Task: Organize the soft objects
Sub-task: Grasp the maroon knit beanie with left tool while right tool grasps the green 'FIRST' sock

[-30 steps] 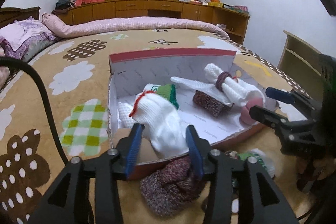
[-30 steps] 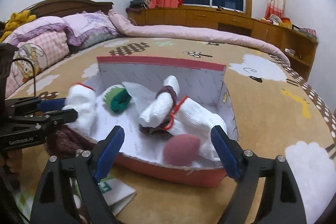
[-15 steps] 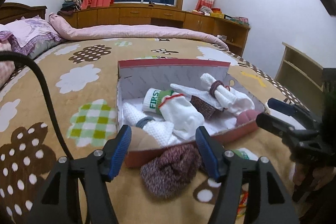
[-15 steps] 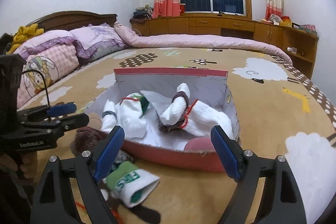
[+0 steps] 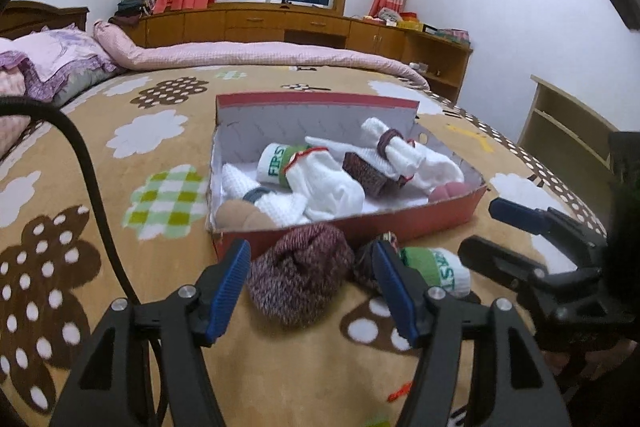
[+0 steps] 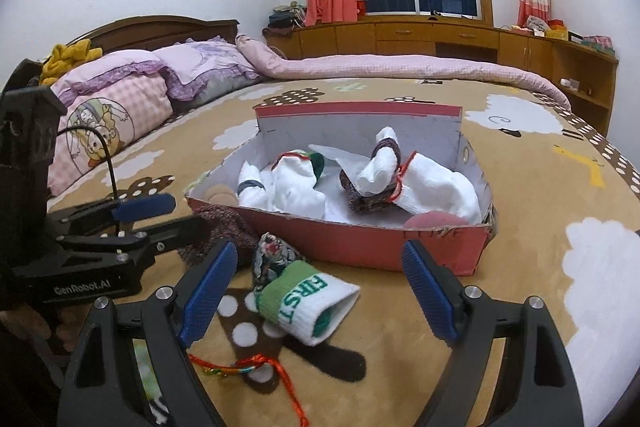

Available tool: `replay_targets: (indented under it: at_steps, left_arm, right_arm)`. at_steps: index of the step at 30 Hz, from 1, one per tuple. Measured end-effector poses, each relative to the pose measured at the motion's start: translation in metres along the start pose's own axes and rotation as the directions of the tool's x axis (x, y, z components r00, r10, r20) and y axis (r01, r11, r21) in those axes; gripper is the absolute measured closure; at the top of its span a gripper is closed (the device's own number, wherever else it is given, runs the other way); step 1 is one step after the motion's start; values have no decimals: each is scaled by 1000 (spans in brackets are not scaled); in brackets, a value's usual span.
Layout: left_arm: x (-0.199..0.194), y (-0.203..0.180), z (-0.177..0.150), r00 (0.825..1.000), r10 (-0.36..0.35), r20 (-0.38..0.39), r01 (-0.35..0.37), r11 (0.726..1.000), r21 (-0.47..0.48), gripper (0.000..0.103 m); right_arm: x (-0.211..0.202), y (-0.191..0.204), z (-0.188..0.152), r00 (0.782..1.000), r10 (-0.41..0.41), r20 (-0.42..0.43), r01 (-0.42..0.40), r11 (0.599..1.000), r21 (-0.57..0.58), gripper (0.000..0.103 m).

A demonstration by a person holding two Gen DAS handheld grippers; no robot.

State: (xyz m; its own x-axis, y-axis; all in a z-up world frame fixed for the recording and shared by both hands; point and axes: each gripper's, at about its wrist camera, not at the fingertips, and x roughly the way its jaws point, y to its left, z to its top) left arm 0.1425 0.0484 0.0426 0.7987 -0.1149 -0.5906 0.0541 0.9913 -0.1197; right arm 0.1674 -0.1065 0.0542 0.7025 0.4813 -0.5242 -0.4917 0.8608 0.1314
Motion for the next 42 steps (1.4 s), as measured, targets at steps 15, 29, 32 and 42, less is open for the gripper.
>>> replay_targets:
  at_steps: [15,29,32,42]
  left_arm:
    - [-17,7,-42,998,31,-61,-37,994,-103,36]
    - [-9,13,-57,999,-9,-51,2,991,-136,36]
    - [-4,17,-45,999,-36,1,35,989,-141,36]
    - [39,39,-27,982,-160,-98,128,953,-273,74]
  right_arm:
    - [-14,-4,-41,997,-32,-68,38,996,84,17]
    - [1,-15,-43,989,98,-112,-79,982,169,50]
    - [6,-16,-39,988,117,-105,-98,980,174,55]
    - [35,-11,-31,974,139,-179,-110,980,165,78]
